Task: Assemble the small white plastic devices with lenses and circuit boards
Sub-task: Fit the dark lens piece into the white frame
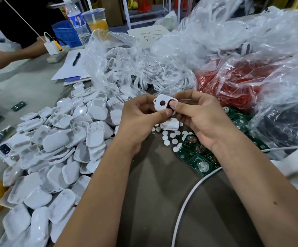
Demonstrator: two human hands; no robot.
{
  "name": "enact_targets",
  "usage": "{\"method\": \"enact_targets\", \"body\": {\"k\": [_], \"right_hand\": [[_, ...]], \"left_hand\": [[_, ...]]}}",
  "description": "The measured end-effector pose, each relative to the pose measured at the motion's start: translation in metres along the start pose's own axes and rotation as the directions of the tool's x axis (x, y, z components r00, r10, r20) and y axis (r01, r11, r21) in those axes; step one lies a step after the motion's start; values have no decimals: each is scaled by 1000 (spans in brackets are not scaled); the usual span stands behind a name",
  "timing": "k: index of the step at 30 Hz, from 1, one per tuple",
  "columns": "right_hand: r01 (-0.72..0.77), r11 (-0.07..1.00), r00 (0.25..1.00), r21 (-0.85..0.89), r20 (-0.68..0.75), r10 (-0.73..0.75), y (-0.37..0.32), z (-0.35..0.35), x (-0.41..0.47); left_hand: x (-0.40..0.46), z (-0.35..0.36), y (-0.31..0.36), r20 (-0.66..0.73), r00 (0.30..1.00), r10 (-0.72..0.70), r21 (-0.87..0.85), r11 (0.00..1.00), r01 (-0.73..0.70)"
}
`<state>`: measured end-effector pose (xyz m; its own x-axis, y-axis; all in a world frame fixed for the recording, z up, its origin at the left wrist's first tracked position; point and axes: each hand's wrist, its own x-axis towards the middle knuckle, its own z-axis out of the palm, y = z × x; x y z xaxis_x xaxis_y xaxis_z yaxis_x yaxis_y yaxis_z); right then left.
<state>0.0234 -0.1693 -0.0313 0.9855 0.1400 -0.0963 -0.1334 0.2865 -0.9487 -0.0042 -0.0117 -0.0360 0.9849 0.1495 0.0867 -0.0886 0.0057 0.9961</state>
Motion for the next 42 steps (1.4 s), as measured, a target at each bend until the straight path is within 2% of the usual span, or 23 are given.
{"method": "enact_targets", "body": {"k": [4, 8, 12, 16, 18, 20, 22, 25, 28, 33, 39, 42], "right_hand": [[-41, 998, 999, -41, 27, 43, 0, -3, 2], [11, 993, 1000, -115, 8, -11, 1, -4, 2], [-18, 999, 999, -39, 47, 20, -1, -5, 3], [39, 999, 999, -2, 38, -39, 0, -3, 1], [152, 985, 987, -85, -29, -155, 0, -2, 1], [311, 897, 934, -315, -75, -351, 1, -3, 2], [423, 790, 871, -444, -41, -489, 2, -1, 1], [517, 678, 817, -522, 65, -573, 3, 2, -2], [555, 643, 795, -528, 111, -596, 4, 4, -4], [556, 684, 813, -473, 137, -566, 2, 6, -5], [544, 631, 828, -553, 234, -509, 3, 7, -3], [552, 657, 832, -513, 281, -479, 3, 7, -5]], "left_hand": [[0, 0, -1, 8, 1000, -5, 14, 1000, 5], [1, 0, -1, 8, 1000, -3, 30, 1000, 3], [2, -1, -1, -18, 1000, -4, 21, 1000, 4], [4, 0, 1, -30, 998, -58, -43, 997, 57], [4, -1, 4, -44, 988, -149, -177, 974, 139], [3, 1, 7, 35, 971, -237, -305, 923, 236], [3, 5, 8, 93, 960, -264, -354, 892, 280], [3, 15, 8, 73, 960, -272, -401, 873, 278], [5, 14, 9, 74, 951, -299, -473, 829, 298], [5, 3, 10, 176, 941, -289, -475, 812, 339], [5, -4, 5, 173, 949, -265, -469, 825, 316], [4, -4, 6, 159, 950, -269, -495, 811, 312]]}}
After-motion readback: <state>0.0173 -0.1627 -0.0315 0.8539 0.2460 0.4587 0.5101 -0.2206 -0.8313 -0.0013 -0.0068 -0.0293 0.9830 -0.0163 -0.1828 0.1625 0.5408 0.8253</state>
